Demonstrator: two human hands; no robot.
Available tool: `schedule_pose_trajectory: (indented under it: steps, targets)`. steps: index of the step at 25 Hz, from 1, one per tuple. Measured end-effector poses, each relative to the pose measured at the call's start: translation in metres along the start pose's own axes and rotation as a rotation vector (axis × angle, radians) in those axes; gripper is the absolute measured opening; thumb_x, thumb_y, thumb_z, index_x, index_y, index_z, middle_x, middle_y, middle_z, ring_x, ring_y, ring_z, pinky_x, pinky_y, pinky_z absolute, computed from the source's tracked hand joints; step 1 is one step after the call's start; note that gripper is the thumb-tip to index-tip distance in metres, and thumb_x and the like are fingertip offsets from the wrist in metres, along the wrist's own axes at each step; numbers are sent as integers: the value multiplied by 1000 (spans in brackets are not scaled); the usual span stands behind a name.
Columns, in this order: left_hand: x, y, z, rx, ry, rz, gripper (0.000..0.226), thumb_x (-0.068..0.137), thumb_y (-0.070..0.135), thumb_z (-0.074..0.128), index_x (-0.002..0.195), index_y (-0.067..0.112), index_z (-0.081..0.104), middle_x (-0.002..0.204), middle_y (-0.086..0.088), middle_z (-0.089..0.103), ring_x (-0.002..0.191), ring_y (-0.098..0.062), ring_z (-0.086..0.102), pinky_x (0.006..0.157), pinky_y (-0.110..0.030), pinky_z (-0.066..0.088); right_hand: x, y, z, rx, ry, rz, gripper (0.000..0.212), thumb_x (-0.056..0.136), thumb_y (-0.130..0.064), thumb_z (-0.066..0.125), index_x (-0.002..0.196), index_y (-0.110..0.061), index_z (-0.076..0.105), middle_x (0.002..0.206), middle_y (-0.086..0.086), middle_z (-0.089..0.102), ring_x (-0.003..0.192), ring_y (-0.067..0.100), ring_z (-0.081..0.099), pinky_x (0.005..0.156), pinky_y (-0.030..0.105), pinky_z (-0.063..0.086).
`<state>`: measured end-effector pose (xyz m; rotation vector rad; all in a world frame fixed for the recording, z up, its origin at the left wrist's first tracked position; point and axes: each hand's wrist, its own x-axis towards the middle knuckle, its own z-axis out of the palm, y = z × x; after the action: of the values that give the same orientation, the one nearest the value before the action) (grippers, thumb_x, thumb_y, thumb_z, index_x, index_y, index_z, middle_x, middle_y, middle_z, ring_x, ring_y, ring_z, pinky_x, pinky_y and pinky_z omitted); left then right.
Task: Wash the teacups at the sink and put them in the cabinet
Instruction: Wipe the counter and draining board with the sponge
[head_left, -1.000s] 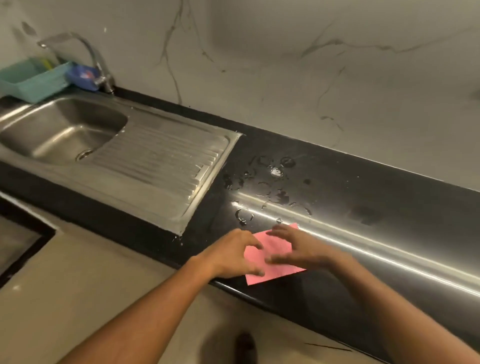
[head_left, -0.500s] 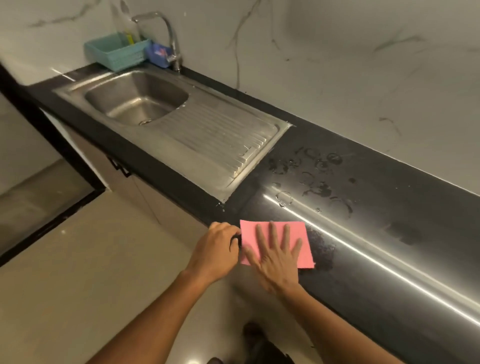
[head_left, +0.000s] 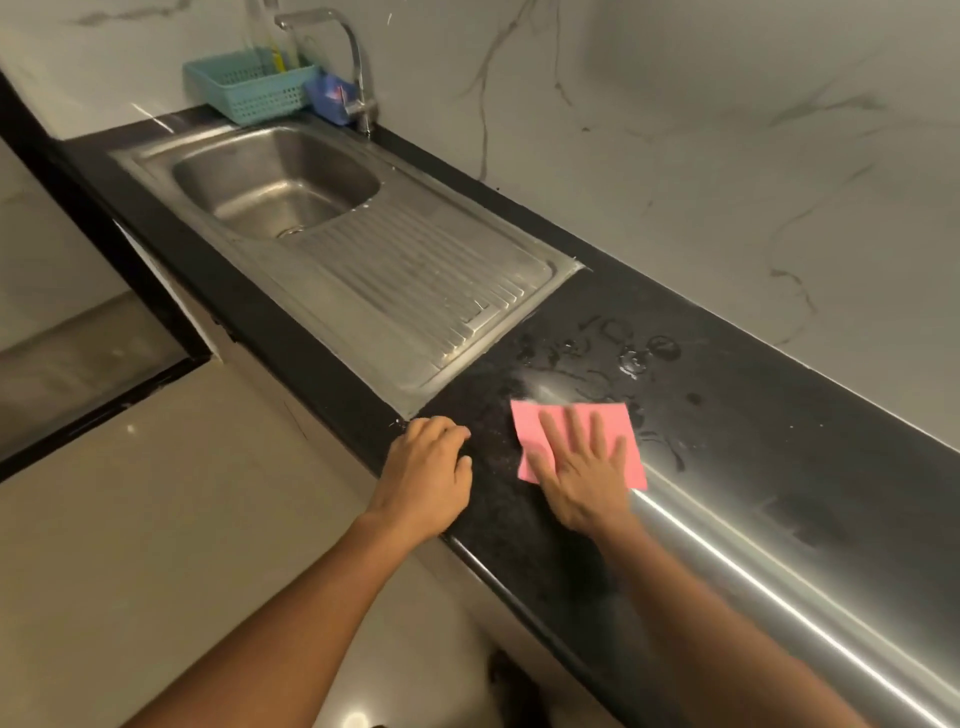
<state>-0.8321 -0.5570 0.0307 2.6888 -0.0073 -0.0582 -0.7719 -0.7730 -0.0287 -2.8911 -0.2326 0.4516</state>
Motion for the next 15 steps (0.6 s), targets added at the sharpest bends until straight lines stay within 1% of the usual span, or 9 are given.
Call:
schedule_pose_trajectory:
  steps: [2, 4, 5, 7, 8, 10, 11, 13, 15]
  targets:
    - [10, 19, 12, 0, -7, -24, 41, 103, 32, 49, 141, 18, 54, 142, 1, 53, 134, -19, 43, 110, -39, 39, -59, -9, 15, -28, 4, -12, 63, 97, -65, -5, 156, -44, -14, 166, -7, -20, 150, 33, -27, 119, 64, -14]
    - [23, 34, 21, -11, 11, -59, 40, 104, 32, 45, 141, 18, 53, 144, 1, 52, 136, -19, 41, 111, -38, 37, -81, -30, 25, -24, -25, -148, 63, 97, -65, -6, 155, -45, -16, 163, -9, -23, 147, 34, -33, 115, 64, -22]
    - [30, 38, 22, -7, 22, -71, 40, 105, 31, 44, 141, 17, 53, 144, 0, 52, 137, -19, 41, 112, -37, 37, -72, -36, 27, -37, -42, -234, 62, 99, -65, -1, 155, -45, -16, 163, -10, -23, 147, 33, -33, 114, 63, -24]
    - [47, 51, 27, 19, 31, -88, 40, 105, 30, 42, 141, 17, 53, 144, -2, 52, 136, -20, 42, 112, -38, 37, -15, -20, 11, -123, -34, -393, 62, 101, -63, 6, 157, -42, -12, 166, -8, -18, 150, 31, -27, 116, 62, -22]
    - [54, 56, 28, 34, 34, -96, 40, 105, 30, 42, 140, 16, 54, 144, -3, 52, 135, -20, 43, 111, -38, 38, 17, -3, -3, -155, -13, -409, 62, 102, -62, 7, 158, -42, -8, 167, -7, -14, 152, 29, -23, 117, 61, -19]
    - [68, 72, 33, 52, 37, -120, 39, 104, 31, 44, 139, 17, 54, 144, -3, 52, 135, -21, 44, 111, -40, 39, 63, 49, -29, -126, 8, -284, 59, 102, -61, 7, 158, -45, -3, 168, -9, -11, 154, 28, -17, 119, 61, -14]
    - [75, 82, 37, 52, 34, -137, 40, 105, 32, 45, 141, 17, 53, 145, -3, 51, 136, -21, 43, 112, -41, 39, 69, 82, -37, -91, 8, -219, 58, 102, -61, 8, 158, -47, -2, 167, -11, -12, 155, 27, -16, 120, 61, -12]
    - [79, 96, 46, 53, 32, -154, 41, 105, 33, 45, 142, 17, 52, 145, -2, 51, 137, -21, 42, 112, -41, 39, 42, 128, -36, -79, 33, -136, 57, 103, -59, 8, 158, -46, -4, 167, -11, -14, 155, 28, -15, 121, 61, -8]
    - [80, 108, 57, 52, 16, -153, 41, 105, 33, 44, 142, 17, 52, 144, -2, 51, 135, -20, 43, 111, -41, 39, -7, 127, -24, -96, 42, -90, 59, 103, -57, 8, 158, -45, -7, 165, -10, -20, 153, 31, -21, 120, 61, -12]
